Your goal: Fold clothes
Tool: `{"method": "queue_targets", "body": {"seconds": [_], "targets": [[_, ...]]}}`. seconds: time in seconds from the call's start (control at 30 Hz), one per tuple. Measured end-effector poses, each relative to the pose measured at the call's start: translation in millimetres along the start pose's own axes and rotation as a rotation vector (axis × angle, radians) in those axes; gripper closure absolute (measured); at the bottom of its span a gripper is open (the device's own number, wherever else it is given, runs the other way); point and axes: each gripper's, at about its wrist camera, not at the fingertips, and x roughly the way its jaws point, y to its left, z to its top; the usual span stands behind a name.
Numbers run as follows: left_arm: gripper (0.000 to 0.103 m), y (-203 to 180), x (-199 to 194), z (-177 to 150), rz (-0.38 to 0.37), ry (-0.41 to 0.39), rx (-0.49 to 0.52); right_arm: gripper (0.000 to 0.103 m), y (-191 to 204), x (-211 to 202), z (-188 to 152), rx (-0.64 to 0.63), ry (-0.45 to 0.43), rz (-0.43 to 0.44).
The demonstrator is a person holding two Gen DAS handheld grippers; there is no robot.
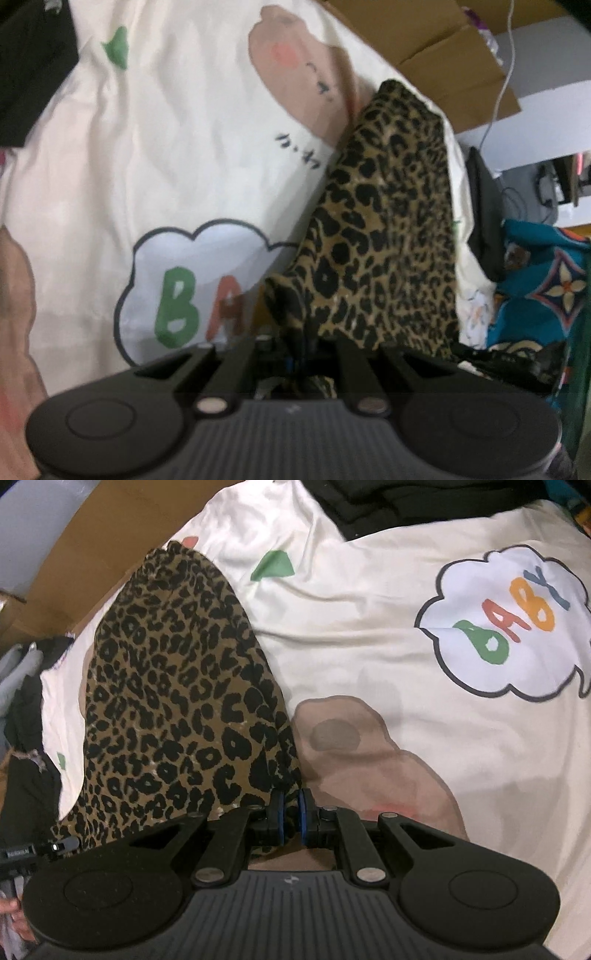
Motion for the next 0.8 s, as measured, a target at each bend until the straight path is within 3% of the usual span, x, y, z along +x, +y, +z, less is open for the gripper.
{"method": "queue_targets", "body": {"seconds": [0.13,0.17,0.33,0.57,0.63,0.73,0.77,0.8], "targets": [[0.099,6,8,0,0.017,0.011,-0.004,0.088,-1,12,-3,-0.060,0.014,-0.022],[0.099,7,10,0,0.020,0.015,-0.009,0.080,-3,13,-4,-0.066,0.016,-0.021],[0.098,5,11,0,0.038,0.019,0.009,0.075,-8,15,-4,-0.075,0.023,-0.003],[0.098,5,17,2,0.059,0.028,0.010,0.052,5,23,0,-0.127,0.036,0.001],[0.098,3,17,3,0.071,0.034,0.014,0.049,10,25,-1,-0.147,0.036,-0.012],[0.098,-1,18,4,0.091,0.042,0.019,0.065,14,25,-2,-0.160,0.043,-0.035],[0.098,-2,18,4,0.097,0.044,0.021,0.084,12,24,0,-0.147,0.050,-0.039],[0.098,-3,19,5,0.103,0.047,0.023,0.096,8,23,3,-0.124,0.058,-0.031]]}}
